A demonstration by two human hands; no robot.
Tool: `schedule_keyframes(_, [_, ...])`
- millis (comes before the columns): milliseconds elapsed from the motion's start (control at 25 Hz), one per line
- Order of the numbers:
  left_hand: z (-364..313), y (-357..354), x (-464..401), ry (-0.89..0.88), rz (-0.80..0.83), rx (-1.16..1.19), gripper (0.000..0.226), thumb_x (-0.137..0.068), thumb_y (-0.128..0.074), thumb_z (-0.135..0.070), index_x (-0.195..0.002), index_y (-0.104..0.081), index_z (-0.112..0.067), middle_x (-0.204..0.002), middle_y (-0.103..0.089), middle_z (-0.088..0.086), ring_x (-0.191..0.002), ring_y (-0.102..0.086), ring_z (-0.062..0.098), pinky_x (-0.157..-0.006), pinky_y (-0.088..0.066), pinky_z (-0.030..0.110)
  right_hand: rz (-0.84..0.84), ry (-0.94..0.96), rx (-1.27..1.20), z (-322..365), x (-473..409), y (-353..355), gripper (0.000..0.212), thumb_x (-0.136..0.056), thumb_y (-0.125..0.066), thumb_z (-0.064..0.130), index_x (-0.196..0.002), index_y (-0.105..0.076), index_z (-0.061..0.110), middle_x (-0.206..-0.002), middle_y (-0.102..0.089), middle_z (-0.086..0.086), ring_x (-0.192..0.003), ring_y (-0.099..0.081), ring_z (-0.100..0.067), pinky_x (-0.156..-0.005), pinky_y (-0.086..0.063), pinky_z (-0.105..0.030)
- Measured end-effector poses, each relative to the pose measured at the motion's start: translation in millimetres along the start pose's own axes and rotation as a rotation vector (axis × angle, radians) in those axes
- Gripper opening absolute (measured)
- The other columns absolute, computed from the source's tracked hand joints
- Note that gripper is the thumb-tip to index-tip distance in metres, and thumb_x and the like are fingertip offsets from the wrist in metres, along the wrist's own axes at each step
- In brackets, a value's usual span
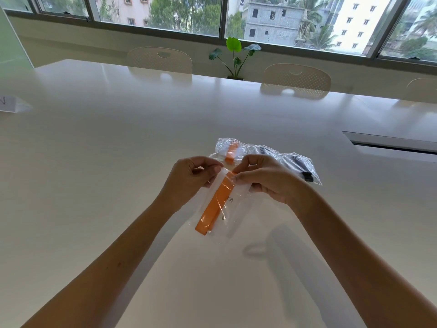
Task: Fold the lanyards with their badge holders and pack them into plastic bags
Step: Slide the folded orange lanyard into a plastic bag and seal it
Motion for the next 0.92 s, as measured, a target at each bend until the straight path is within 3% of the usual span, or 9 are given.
schedule_keyframes(200, [-1.0,-7.0,7.4,-0.087,-0.184,-0.04,0.017,-0.09,-0.06,-0.016,-0.091,-0.068,-0.031,-0.089,-0.072,-0.005,-0.084,-0.068,0.016,-0.08,-0.057,0.032,0.015,-0.02,-0.01,0.7,-0.5,-0.3,0.014,-0.072,-0.078,0.009,-0.068,-0.066,0.015,-0.072,-0.072,-0.002,-0.063,-0.066,-0.009,-0.055,-0.053,-0.022])
schedule_keyframes(360, [3.9,-7.9,8.1,-0.093,-0.29,-0.026,0.011,-0.092,-0.058,-0.016,-0.095,-0.068,-0.021,-0.091,-0.072,-0.002,-0.084,-0.069,0.016,-0.078,-0.058,0.033,0.1,0.001,-0.114,1.5,0.1,3.7,0.014,-0.075,-0.072,0.029,-0.08,-0.068,0.017,-0.089,-0.073,-0.007,-0.082,-0.071,-0.022,-0.064,-0.059,-0.031])
schedule_keyframes(480, [4.8,-9.6,6.8,-0.035,-0.317,0.0,0.012,-0.093,-0.057,-0.017,-0.095,-0.067,-0.023,-0.089,-0.07,-0.009,-0.082,-0.068,0.011,-0.072,-0.057,0.027,0.086,0.134,-0.025,1.8,-0.4,3.0,0.016,-0.067,-0.078,0.022,-0.081,-0.071,0.021,-0.09,-0.073,-0.002,-0.087,-0.07,-0.018,-0.07,-0.058,-0.028])
schedule_keyframes(600, [2.2,-4.0,2.6,-0.002,-0.175,0.094,0.019,-0.094,-0.055,-0.014,-0.094,-0.067,-0.029,-0.082,-0.068,-0.012,-0.074,-0.066,0.009,-0.06,-0.054,0.022,0.007,0.219,0.037,0.0,-1.6,3.0,0.019,-0.065,-0.08,0.009,-0.076,-0.074,0.023,-0.082,-0.074,0.001,-0.081,-0.07,-0.012,-0.071,-0.058,-0.027])
schedule_keyframes(760, [3.8,4.0,-0.9,0.067,0.198,0.141,0.016,-0.083,-0.061,-0.029,-0.098,-0.065,-0.028,-0.087,-0.069,0.004,-0.073,-0.068,0.018,-0.063,-0.059,0.033,-0.026,0.247,0.07,-1.3,0.3,6.0,0.021,-0.073,-0.074,-0.002,-0.083,-0.073,0.017,-0.078,-0.075,0.001,-0.077,-0.071,-0.009,-0.064,-0.056,-0.021])
schedule_keyframes(840, [6.0,4.0,-0.7,0.103,0.26,0.118,0.018,-0.075,-0.067,-0.035,-0.088,-0.066,-0.022,-0.077,-0.069,0.001,-0.068,-0.066,0.017,-0.06,-0.057,0.029,-0.045,0.24,0.128,-1.3,1.2,7.0,0.02,-0.073,-0.075,0.0,-0.086,-0.073,0.015,-0.08,-0.075,-0.002,-0.078,-0.069,-0.01,-0.069,-0.056,-0.025])
schedule_keyframes(920, [8.1,4.8,-0.8,0.133,0.273,0.129,0.02,-0.072,-0.071,-0.034,-0.081,-0.065,-0.017,-0.069,-0.068,0.001,-0.063,-0.065,0.014,-0.058,-0.055,0.025,-0.05,0.224,0.154,-0.7,3.2,6.9,0.02,-0.072,-0.076,0.003,-0.088,-0.074,0.015,-0.079,-0.074,-0.001,-0.076,-0.068,-0.008,-0.066,-0.055,-0.02])
Point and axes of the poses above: each hand's wrist, its own x-axis away from the middle knuckle, its own y-axis out of the back of the hand, z = x × y, the point moved 2 cm from there along -x, towards the middle knuckle
